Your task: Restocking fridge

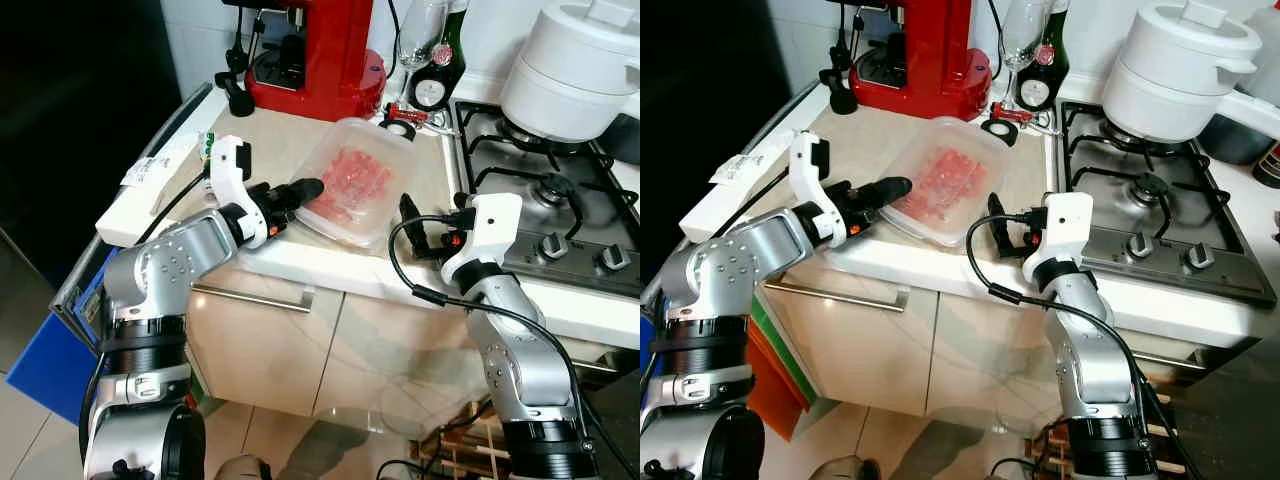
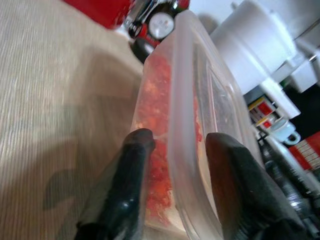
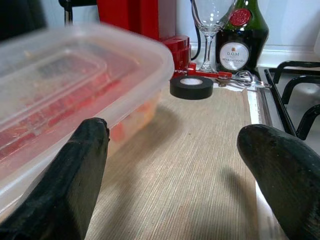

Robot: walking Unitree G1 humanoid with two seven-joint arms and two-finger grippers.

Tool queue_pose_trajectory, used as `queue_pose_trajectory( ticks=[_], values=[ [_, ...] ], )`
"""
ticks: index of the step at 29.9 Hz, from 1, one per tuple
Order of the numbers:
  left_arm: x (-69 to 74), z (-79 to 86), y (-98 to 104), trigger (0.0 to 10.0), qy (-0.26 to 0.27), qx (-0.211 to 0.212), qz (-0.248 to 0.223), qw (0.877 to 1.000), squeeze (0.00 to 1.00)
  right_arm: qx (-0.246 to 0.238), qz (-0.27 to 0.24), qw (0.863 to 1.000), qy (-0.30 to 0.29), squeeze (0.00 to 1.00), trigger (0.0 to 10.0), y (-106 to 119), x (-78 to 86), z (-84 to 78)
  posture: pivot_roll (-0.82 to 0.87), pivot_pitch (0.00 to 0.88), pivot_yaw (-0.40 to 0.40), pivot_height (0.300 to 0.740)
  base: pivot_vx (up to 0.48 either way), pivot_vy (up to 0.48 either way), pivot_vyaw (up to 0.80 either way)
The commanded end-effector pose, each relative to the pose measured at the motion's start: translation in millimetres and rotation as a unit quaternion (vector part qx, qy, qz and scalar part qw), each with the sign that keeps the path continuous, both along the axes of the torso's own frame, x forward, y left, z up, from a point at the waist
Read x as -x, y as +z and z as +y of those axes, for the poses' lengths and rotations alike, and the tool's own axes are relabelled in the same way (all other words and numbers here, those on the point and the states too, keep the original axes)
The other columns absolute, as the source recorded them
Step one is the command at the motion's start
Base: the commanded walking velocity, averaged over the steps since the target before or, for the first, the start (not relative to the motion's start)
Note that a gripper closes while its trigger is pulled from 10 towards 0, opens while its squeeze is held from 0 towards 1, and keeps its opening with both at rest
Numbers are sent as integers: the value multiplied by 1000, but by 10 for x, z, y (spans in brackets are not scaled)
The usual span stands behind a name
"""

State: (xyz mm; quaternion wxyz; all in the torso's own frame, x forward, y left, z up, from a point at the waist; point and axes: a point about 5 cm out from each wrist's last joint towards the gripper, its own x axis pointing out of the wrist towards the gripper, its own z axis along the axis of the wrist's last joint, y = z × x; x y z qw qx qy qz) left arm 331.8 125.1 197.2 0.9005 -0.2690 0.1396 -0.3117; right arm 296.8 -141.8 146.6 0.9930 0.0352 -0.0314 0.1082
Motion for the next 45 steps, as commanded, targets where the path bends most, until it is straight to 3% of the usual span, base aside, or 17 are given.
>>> queue_pose_trajectory(
  ticks=[1,7,16,23,27,29,30,31,32,34,39,41,45],
  values=[
    [51,-170,112,0,-44,19,-23,999,0,-1,18,1000,26,0,10000,-65,-8,97,14,0,-61,740,0,0,0],
    [50,-58,204,0,-25,2,-61,998,0,-1,22,999,30,0,10000,-96,-24,116,31,0,-57,740,0,0,0],
    [20,-40,335,0,-14,-10,-102,995,0,-5,19,999,32,0,10000,-113,-53,169,37,0,-43,740,0,0,0],
    [-47,58,643,0,33,13,-175,984,0,-6,18,999,32,0,10000,-127,-64,178,39,0,-44,740,0,0,0],
    [-44,67,632,0,45,-29,-207,977,0,-3,16,999,30,0,10000,-126,-77,178,39,0,-44,740,0,0,0],
    [-54,72,529,0,67,-70,-214,972,0,1,0,1000,12,0,10000,-88,-87,151,35,0,-42,740,0,0,0],
    [-57,77,499,1922,77,-80,-217,970,0,3,-9,1000,2,0,10000,-66,-89,133,35,0,-42,740,0,0,0],
    [-58,81,484,1922,84,-85,-218,969,0,4,-15,1000,-5,0,10000,-51,-89,121,33,0,-42,740,0,0,0],
    [-63,100,474,10000,104,-103,-227,963,0,7,-27,1000,-12,0,10000,-17,-86,107,30,0,-40,740,0,0,0],
    [-54,117,484,10000,134,-133,-258,947,0,16,-53,998,-23,0,10000,54,-73,88,26,0,-41,740,0,0,0],
    [-32,108,528,10000,151,-131,-284,938,0,19,-63,997,-30,0,10000,79,-67,76,23,0,-41,740,0,0,0],
    [-38,115,550,10000,170,-140,-301,928,0,19,-68,997,-34,0,10000,85,-67,69,20,0,-41,740,0,0,0],
    [-63,119,550,10000,184,-147,-304,923,0,19,-71,997,-38,0,10000,84,-69,64,19,0,-42,740,0,0,0]
  ],
)
